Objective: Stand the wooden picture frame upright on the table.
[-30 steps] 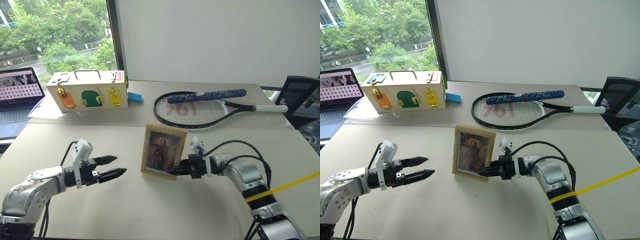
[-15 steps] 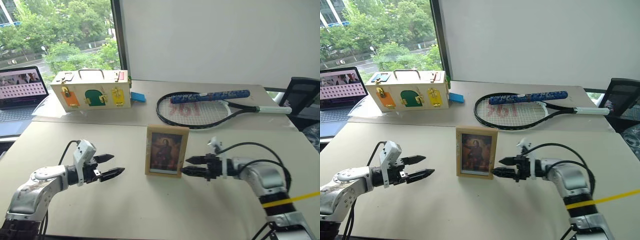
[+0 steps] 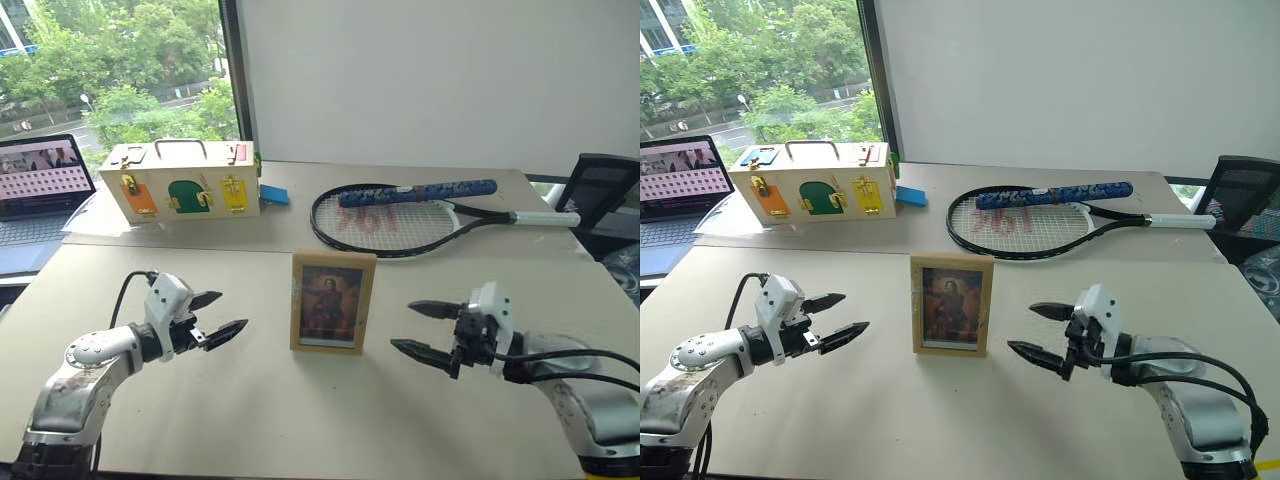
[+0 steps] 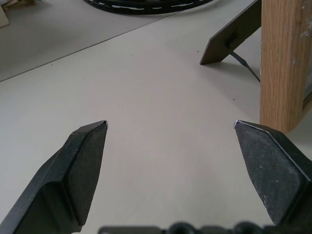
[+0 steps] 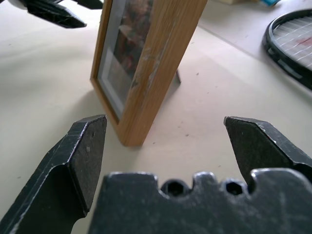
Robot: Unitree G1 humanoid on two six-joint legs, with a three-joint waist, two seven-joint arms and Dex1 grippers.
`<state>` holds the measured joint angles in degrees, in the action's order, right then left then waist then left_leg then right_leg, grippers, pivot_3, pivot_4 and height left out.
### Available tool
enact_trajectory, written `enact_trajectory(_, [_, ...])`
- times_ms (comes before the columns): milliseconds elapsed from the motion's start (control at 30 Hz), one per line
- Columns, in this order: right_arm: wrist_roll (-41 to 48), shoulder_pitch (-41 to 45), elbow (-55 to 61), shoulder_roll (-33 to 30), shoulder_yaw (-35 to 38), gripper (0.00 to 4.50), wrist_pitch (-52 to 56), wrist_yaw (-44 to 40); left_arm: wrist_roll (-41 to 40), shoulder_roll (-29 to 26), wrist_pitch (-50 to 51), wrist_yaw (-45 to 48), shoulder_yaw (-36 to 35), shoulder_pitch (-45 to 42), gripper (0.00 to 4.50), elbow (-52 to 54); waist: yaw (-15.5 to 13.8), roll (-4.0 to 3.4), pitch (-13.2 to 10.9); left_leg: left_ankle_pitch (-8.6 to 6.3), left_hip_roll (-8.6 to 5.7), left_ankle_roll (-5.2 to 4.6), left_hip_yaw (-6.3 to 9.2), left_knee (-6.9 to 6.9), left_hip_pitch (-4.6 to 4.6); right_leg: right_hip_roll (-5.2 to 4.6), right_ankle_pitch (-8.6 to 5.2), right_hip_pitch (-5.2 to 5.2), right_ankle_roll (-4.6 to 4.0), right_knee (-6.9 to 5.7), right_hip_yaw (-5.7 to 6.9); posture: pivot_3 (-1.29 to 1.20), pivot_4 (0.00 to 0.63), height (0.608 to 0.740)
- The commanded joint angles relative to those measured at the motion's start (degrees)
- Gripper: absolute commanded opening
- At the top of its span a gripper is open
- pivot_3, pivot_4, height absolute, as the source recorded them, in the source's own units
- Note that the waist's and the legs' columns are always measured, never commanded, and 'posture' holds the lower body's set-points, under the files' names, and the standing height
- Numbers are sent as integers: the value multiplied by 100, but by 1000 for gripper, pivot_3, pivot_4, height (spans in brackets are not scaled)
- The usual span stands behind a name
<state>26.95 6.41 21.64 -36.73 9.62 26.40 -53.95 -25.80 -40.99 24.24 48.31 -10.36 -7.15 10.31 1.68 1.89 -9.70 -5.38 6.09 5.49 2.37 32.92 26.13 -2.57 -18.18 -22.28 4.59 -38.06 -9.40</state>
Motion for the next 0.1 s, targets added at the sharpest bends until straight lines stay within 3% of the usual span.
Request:
enact_trajectory(33, [35,-119,244,20,99,4449,-98,242,67,1,-85,38,94,-143,4500,57,-8,0,0,0,0,0,0,0,0,0,2,0,-3,0,0,0,150,739])
enact_trajectory(100, [52,-148,222,14,77,4449,-103,285,-62,-51,115,215,141,-190,4500,23,-13,0,0,0,0,0,0,0,1,0,2,0,-3,1,0,0,150,739])
